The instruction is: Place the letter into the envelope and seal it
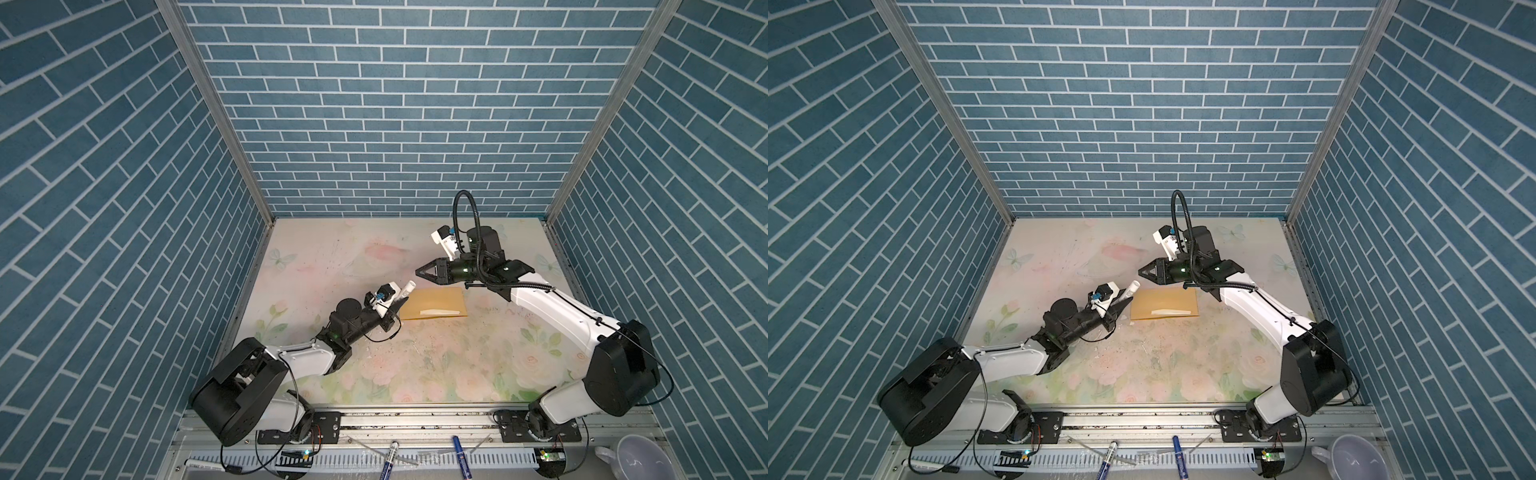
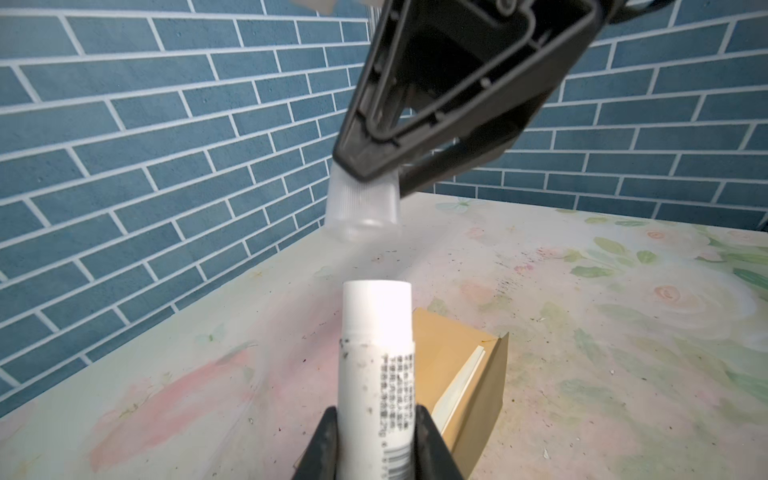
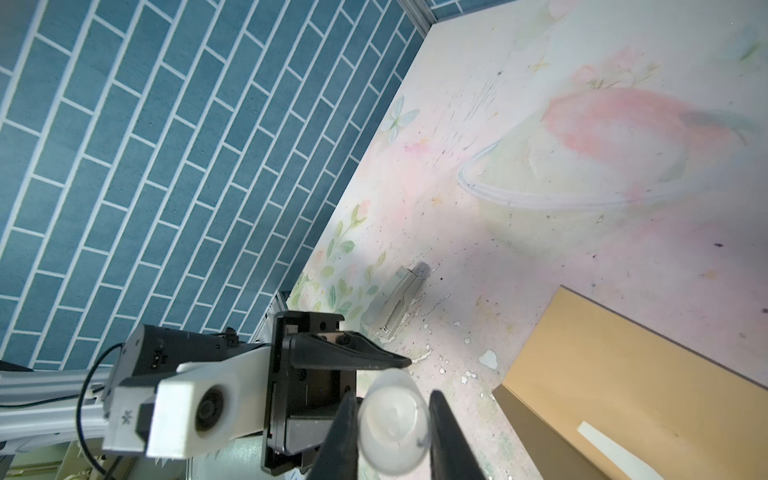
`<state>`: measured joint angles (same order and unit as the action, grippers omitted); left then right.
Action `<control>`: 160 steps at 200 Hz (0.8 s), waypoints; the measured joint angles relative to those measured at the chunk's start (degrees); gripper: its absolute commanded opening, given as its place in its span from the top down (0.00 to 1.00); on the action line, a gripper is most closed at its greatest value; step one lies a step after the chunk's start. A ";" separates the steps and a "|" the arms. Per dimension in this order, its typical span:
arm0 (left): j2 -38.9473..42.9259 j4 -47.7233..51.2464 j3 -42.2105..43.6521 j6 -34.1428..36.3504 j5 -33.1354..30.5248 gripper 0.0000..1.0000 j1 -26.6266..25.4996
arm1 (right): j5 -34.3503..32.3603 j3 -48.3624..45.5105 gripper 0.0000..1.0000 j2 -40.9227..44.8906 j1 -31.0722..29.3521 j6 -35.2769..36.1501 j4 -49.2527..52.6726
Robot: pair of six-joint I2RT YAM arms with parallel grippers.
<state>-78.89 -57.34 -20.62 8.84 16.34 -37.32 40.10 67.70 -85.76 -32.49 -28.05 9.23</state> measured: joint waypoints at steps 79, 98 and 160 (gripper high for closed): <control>0.07 0.04 0.07 -0.81 -0.24 1.00 -0.02 | -17.22 1.51 0.94 0.37 6.78 7.69 9.40; 0.52 0.07 0.09 -1.20 -0.48 1.00 -0.11 | -24.63 3.13 0.94 -2.21 8.83 10.10 11.34; 2.08 0.70 0.09 -1.81 -1.29 1.00 -0.37 | -38.47 3.93 0.94 -13.60 14.64 13.16 11.98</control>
<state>-76.82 -56.64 -20.53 7.03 15.05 -37.69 1.63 71.64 -99.35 -17.85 -14.90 21.21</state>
